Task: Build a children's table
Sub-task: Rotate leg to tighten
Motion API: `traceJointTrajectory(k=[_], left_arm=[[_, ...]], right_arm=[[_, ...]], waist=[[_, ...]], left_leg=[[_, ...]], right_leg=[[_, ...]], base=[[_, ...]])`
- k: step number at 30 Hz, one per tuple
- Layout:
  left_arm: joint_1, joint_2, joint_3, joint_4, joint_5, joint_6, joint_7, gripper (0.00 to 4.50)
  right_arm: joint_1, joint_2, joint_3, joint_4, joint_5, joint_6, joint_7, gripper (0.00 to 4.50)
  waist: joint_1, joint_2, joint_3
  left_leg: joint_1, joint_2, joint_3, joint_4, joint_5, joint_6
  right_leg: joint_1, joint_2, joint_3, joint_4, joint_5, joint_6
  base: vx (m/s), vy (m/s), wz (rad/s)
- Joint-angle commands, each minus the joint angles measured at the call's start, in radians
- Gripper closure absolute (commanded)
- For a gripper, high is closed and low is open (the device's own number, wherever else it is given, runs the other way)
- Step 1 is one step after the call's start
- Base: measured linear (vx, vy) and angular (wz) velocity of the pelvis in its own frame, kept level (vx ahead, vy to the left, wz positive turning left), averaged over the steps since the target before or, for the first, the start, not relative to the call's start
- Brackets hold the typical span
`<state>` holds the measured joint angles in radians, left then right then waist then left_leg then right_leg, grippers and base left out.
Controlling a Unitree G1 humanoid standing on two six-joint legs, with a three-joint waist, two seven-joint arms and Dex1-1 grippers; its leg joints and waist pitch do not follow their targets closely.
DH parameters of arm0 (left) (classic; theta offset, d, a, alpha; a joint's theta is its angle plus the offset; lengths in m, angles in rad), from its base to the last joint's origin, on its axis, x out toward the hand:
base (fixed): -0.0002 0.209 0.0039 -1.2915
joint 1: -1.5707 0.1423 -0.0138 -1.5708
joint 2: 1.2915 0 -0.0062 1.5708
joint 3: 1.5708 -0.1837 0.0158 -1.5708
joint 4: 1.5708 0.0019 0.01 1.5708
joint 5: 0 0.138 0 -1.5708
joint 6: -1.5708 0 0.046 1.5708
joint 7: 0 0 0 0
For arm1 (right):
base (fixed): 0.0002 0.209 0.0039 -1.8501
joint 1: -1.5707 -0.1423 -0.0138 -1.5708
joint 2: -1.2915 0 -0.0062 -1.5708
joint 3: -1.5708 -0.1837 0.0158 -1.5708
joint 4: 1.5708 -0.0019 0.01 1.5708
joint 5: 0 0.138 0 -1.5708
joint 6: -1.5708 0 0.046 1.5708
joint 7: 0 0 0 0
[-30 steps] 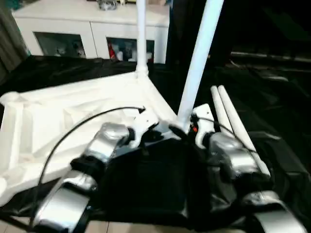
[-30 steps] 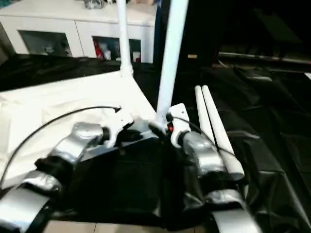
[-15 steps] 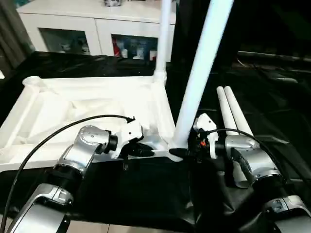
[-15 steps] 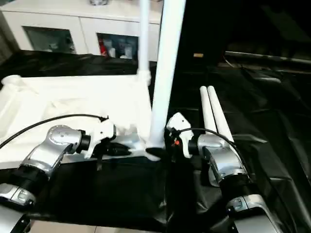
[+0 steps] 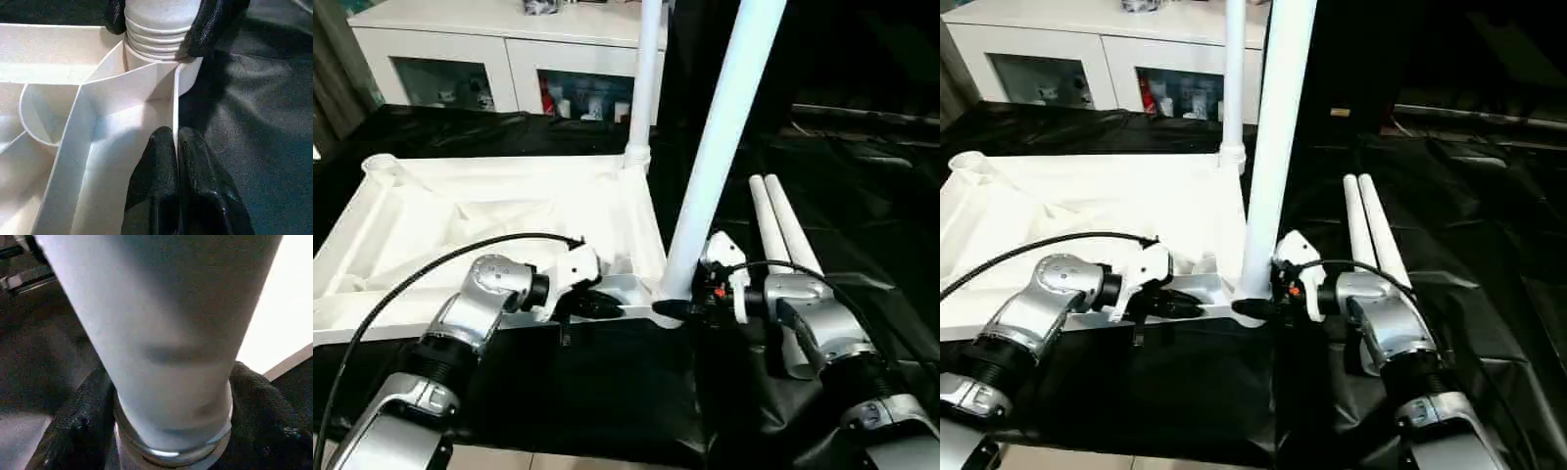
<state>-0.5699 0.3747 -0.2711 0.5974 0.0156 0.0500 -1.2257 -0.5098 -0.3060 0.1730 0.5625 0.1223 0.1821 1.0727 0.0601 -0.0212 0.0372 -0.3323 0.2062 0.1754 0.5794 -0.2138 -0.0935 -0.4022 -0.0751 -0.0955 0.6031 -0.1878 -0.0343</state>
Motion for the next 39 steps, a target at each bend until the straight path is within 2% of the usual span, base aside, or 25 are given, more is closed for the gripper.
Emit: traceJointTrajectory(k=[1,2,3,4,7,9,10,12,14,15,16,17,18,19,20,22,24,25,29,31,32,33,34,36,39], left_arm=[[-0.001,-0.042,-0.009,0.053,0.011,0.033,0.070,4.50],[-0.012,-0.056,-0.002,0.072,0.018,0.042,0.108,4.50],[-0.029,-0.075,0.006,0.098,0.027,0.048,0.160,4.50],[-0.051,-0.100,0.016,0.131,0.037,0.060,0.228,4.50],[-0.095,-0.158,0.031,0.194,0.055,0.090,0.359,4.50],[-0.130,-0.218,0.037,0.237,0.065,0.123,0.455,4.50],[-0.137,-0.231,0.036,0.245,0.067,0.128,0.470,4.50],[-0.155,-0.261,0.028,0.268,0.077,0.128,0.488,4.50],[-0.165,-0.272,0.021,0.281,0.086,0.120,0.493,4.50],[-0.167,-0.271,0.019,0.286,0.088,0.115,0.491,4.50],[-0.166,-0.267,0.017,0.286,0.090,0.114,0.487,4.50],[-0.166,-0.267,0.017,0.286,0.090,0.114,0.487,4.50],[-0.165,-0.260,0.013,0.287,0.096,0.106,0.484,4.50],[-0.165,-0.254,0.009,0.290,0.102,0.101,0.481,4.50],[-0.155,-0.230,0.010,0.284,0.100,0.086,0.454,4.50],[-0.148,-0.218,0.010,0.278,0.097,0.074,0.436,4.50],[-0.121,-0.170,0.006,0.253,0.091,0.041,0.356,4.50],[-0.114,-0.158,0.006,0.247,0.088,0.038,0.333,4.50],[-0.077,-0.115,-0.009,0.204,0.066,-0.035,0.207,4.50],[-0.031,-0.065,-0.033,0.124,0.023,-0.051,0.050,4.50],[-0.020,-0.050,-0.043,0.105,0.017,-0.054,0.012,4.50],[-0.008,-0.031,-0.051,0.084,0.009,-0.050,-0.025,4.50],[-0.008,-0.030,-0.051,0.084,0.009,-0.050,-0.025,4.50],[-0.006,-0.025,-0.045,0.077,0.001,-0.044,-0.039,4.50],[-0.002,-0.015,-0.038,0.066,-0.013,-0.040,-0.072,4.50]], right_arm=[[-0.022,0.022,-0.034,0.069,-0.033,-0.013,-0.143,1.71],[-0.028,0.034,-0.043,0.094,-0.042,-0.016,-0.193,1.71],[-0.035,0.052,-0.057,0.124,-0.049,-0.016,-0.259,1.71],[-0.041,0.075,-0.071,0.150,-0.051,-0.010,-0.322,1.71],[-0.054,0.138,-0.108,0.193,-0.048,0.000,-0.475,1.72],[-0.059,0.210,-0.127,0.200,-0.041,0.009,-0.587,1.72],[-0.059,0.227,-0.125,0.197,-0.045,0.002,-0.611,1.72],[-0.070,0.267,-0.117,0.214,-0.052,-0.024,-0.648,1.72],[-0.081,0.284,-0.116,0.226,-0.051,-0.036,-0.656,1.72],[-0.085,0.286,-0.120,0.228,-0.044,-0.043,-0.647,1.72],[-0.088,0.283,-0.128,0.226,-0.032,-0.044,-0.630,1.72],[-0.088,0.283,-0.128,0.226,-0.032,-0.044,-0.630,1.17],[-0.091,0.277,-0.133,0.224,-0.025,-0.045,-0.613,1.03],[-0.092,0.270,-0.136,0.220,-0.023,-0.048,-0.601,1.03],[-0.092,0.238,-0.133,0.204,-0.022,-0.048,-0.546,1.03],[-0.088,0.216,-0.123,0.191,-0.029,-0.051,-0.514,0.67],[-0.058,0.132,-0.080,0.125,-0.032,-0.054,-0.365,0.64],[-0.049,0.109,-0.070,0.104,-0.026,-0.052,-0.319,0.64],[-0.022,0.042,-0.044,0.042,-0.010,-0.042,-0.197,0.64],[-0.013,-0.002,-0.036,0.006,0.004,-0.029,-0.104,0.64],[-0.012,-0.011,-0.034,-0.002,0.007,-0.026,-0.082,0.64],[-0.005,-0.026,-0.022,-0.022,0.012,-0.020,-0.044,0.64],[-0.005,-0.027,-0.022,-0.023,0.012,-0.020,-0.043,0.64],[0.002,-0.037,-0.010,-0.039,0.015,-0.019,-0.018,0.64],[0.009,-0.043,-0.002,-0.050,0.019,-0.013,0.006,0.64]], waist=[[-0.003,-0.003,-0.050],[-0.004,-0.004,-0.049],[-0.011,-0.004,-0.046],[-0.013,-0.007,-0.045],[-0.016,-0.005,-0.044],[-0.016,-0.006,-0.045],[-0.017,-0.006,-0.046],[-0.015,-0.003,-0.048],[-0.017,-0.004,-0.047],[-0.017,0.002,-0.049],[-0.017,0.001,-0.049],[-0.017,0.001,-0.048],[-0.016,0.004,-0.048],[-0.017,0.001,-0.048],[-0.018,0.001,-0.048],[-0.017,-0.001,-0.048],[-0.015,-0.004,-0.048],[-0.015,-0.006,-0.048],[-0.015,-0.006,-0.050],[-0.017,0.000,-0.053],[-0.017,-0.002,-0.053],[-0.016,0.000,-0.052],[-0.014,0.002,-0.053],[-0.010,0.002,-0.052],[0.000,0.002,-0.050]], left_leg=[[-0.009,0.028,-0.001,-0.060,-0.099,0.060],[-0.009,0.026,-0.001,-0.061,-0.108,0.054],[-0.008,0.023,-0.003,-0.062,-0.143,0.031],[-0.010,0.023,-0.004,-0.062,-0.152,0.029],[-0.003,0.020,-0.004,-0.062,-0.184,0.023],[-0.007,0.020,-0.006,-0.062,-0.169,0.025],[-0.005,0.020,-0.005,-0.062,-0.162,0.026],[-0.010,0.020,-0.006,-0.062,-0.148,0.035],[-0.010,0.019,-0.005,-0.061,-0.150,0.040],[-0.010,0.019,-0.005,-0.061,-0.151,0.045],[-0.010,0.020,-0.005,-0.061,-0.154,0.048],[-0.010,0.020,-0.004,-0.061,-0.157,0.051],[-0.011,0.020,-0.005,-0.062,-0.156,0.054],[-0.012,0.020,-0.005,-0.062,-0.162,0.056],[-0.013,0.020,-0.006,-0.062,-0.164,0.057],[-0.013,0.021,-0.006,-0.062,-0.174,0.064],[-0.016,0.020,-0.006,-0.060,-0.164,0.074],[-0.020,0.020,-0.007,-0.060,-0.153,0.082],[-0.021,0.022,-0.007,-0.059,-0.131,0.099],[-0.018,0.025,-0.007,-0.058,-0.110,0.099],[-0.020,0.028,-0.008,-0.059,-0.103,0.101],[-0.016,0.031,-0.004,-0.058,-0.097,0.106],[-0.017,0.031,-0.002,-0.057,-0.091,0.109],[-0.013,0.032,0.000,-0.058,-0.091,0.107],[-0.010,0.031,0.001,-0.059,-0.108,0.090]], right_leg=[[0.057,-0.072,0.060,-0.068,-0.197,-0.198],[0.057,-0.072,0.059,-0.072,-0.220,-0.194],[0.055,-0.072,0.058,-0.080,-0.303,-0.172],[0.057,-0.072,0.057,-0.082,-0.326,-0.163],[0.048,-0.071,0.058,-0.093,-0.397,-0.135],[0.052,-0.072,0.057,-0.092,-0.390,-0.128],[0.049,-0.071,0.058,-0.092,-0.374,-0.127],[0.055,-0.072,0.058,-0.087,-0.336,-0.136],[0.052,-0.071,0.058,-0.088,-0.319,-0.145],[0.054,-0.070,0.058,-0.086,-0.296,-0.153],[0.054,-0.070,0.058,-0.086,-0.290,-0.156],[0.055,-0.070,0.058,-0.086,-0.287,-0.158],[0.056,-0.071,0.058,-0.084,-0.281,-0.163],[0.056,-0.071,0.058,-0.086,-0.284,-0.163],[0.058,-0.071,0.057,-0.086,-0.290,-0.161],[0.058,-0.071,0.056,-0.087,-0.310,-0.154],[0.060,-0.072,0.056,-0.088,-0.306,-0.151],[0.065,-0.072,0.056,-0.085,-0.292,-0.149],[0.063,-0.072,0.057,-0.081,-0.267,-0.152],[0.063,-0.072,0.058,-0.073,-0.217,-0.182],[0.065,-0.073,0.058,-0.070,-0.195,-0.191],[0.060,-0.070,0.059,-0.067,-0.158,-0.209],[0.062,-0.067,0.058,-0.062,-0.128,-0.225],[0.059,-0.067,0.058,-0.060,-0.109,-0.233],[0.059,-0.070,0.060,-0.064,-0.149,-0.224]], base=[[0.000,0.000,0.00],[0.000,0.000,0.00],[0.000,0.000,0.00],[0.000,0.000,0.00],[0.000,0.000,0.00],[0.000,0.000,0.00],[0.000,0.000,0.00],[0.000,0.000,0.00],[0.000,0.000,0.00],[0.000,0.000,0.00],[0.000,0.000,0.00],[0.000,0.000,0.00],[0.000,0.000,0.00],[0.000,0.000,0.00],[0.000,0.000,0.00],[0.000,0.000,0.00],[0.000,0.000,0.00],[0.000,0.000,0.00],[0.000,0.000,0.00],[0.000,0.000,0.00],[0.000,0.000,0.00],[0.000,0.000,0.00],[0.000,0.000,0.00],[0.000,0.000,0.00],[0.000,0.000,0.00]])
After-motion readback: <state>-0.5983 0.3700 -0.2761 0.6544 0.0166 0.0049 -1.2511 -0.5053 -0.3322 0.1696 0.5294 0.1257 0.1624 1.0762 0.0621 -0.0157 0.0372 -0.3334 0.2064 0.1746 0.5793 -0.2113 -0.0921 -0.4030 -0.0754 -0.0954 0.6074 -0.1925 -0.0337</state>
